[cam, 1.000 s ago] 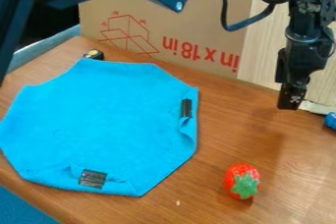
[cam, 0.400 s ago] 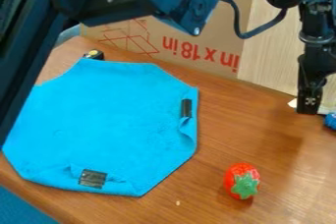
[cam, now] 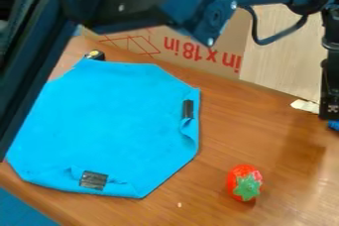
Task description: Put the blue figure to the bottom right of the cloth
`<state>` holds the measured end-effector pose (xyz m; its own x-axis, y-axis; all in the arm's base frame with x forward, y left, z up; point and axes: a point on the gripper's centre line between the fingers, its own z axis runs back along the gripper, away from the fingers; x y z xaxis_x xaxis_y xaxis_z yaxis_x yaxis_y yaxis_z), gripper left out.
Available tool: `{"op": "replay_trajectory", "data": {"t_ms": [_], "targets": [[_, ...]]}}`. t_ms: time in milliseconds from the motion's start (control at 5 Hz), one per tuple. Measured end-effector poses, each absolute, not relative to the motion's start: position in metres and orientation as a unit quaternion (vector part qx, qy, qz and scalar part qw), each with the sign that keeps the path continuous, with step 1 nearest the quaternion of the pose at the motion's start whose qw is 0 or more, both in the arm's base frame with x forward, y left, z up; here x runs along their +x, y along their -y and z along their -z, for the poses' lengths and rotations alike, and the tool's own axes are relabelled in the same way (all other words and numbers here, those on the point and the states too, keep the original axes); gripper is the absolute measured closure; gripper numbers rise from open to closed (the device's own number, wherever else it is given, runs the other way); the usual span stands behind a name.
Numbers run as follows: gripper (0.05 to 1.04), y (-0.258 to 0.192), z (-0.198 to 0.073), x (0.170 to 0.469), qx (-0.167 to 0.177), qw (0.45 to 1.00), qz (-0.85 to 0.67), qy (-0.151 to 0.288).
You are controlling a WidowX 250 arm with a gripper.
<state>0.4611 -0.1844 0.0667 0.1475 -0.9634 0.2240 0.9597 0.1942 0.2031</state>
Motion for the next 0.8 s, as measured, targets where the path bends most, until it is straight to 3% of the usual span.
{"op": "replay_trajectory", "data": {"t_ms": [800], "targets": [[0.111,0.208,-0.045,0.463,0.037,0.774,0.614,0.152]]}}
